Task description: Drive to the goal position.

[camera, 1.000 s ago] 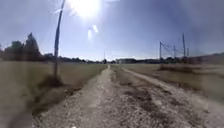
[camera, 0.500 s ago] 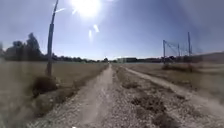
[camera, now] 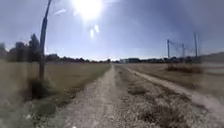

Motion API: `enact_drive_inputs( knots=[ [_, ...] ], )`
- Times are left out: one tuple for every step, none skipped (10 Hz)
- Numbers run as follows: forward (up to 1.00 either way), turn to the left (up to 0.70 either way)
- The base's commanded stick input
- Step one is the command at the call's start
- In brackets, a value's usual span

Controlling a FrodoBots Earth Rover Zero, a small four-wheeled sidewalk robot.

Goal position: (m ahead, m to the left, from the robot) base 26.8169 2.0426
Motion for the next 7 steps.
enact_drive_inputs(
  knots=[
    [0.85, -0.14],
    [0.85, -0.16],
    [0.85, -0.07],
    [0.85, -0.24],
    [0.85, 0.00],
    [0.85, 0.00],
    [0.85, 0.00]
  ],
)
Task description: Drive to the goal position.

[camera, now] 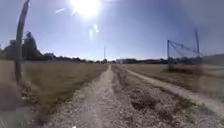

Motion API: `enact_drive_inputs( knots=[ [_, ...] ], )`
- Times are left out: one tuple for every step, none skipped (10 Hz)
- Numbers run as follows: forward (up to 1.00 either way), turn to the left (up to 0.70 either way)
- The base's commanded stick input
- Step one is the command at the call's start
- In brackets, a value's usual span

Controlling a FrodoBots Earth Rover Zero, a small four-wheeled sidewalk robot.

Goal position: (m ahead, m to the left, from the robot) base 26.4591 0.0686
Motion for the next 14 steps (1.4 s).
enact_drive_inputs(
  knots=[
    [0.85, 0.00],
    [0.85, 0.00],
    [0.85, 0.00],
    [0.85, 0.00],
    [0.85, 0.00],
    [0.85, 0.00],
    [0.85, -0.24],
    [0.85, -0.31],
    [0.85, -0.21],
    [0.85, -0.05],
    [0.85, 0.00],
    [0.85, 0.00],
    [0.85, -0.04],
    [0.85, -0.21]
  ],
)
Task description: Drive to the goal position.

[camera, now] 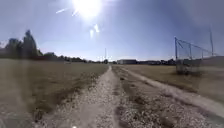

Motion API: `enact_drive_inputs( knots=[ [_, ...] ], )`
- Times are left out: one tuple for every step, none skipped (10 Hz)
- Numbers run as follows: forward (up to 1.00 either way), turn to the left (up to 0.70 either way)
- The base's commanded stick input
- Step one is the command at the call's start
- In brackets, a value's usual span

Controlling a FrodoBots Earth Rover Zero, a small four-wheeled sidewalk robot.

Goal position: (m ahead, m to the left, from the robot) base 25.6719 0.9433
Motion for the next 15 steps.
enact_drive_inputs(
  knots=[
    [0.85, -0.17],
    [0.85, 0.00],
    [0.85, 0.00],
    [0.85, -0.11],
    [0.85, -0.28],
    [0.85, -0.16],
    [0.85, -0.06],
    [0.85, 0.00],
    [0.85, 0.00],
    [0.85, 0.00],
    [0.85, 0.00],
    [0.85, 0.00],
    [0.85, 0.00],
    [0.85, 0.00],
    [0.85, 0.00]
  ],
)
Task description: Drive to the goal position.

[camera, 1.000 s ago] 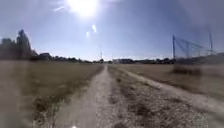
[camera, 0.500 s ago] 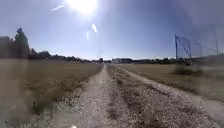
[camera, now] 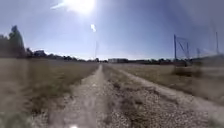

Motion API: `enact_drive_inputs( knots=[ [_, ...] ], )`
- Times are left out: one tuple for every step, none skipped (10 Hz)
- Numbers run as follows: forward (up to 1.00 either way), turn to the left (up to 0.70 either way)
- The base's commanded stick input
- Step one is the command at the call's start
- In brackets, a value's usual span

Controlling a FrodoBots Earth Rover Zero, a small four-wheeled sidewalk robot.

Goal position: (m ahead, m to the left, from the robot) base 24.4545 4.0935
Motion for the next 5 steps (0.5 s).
enact_drive_inputs(
  knots=[
    [0.85, 0.00],
    [0.85, 0.00],
    [0.85, 0.00],
    [0.85, 0.00],
    [0.85, 0.00]
  ],
)
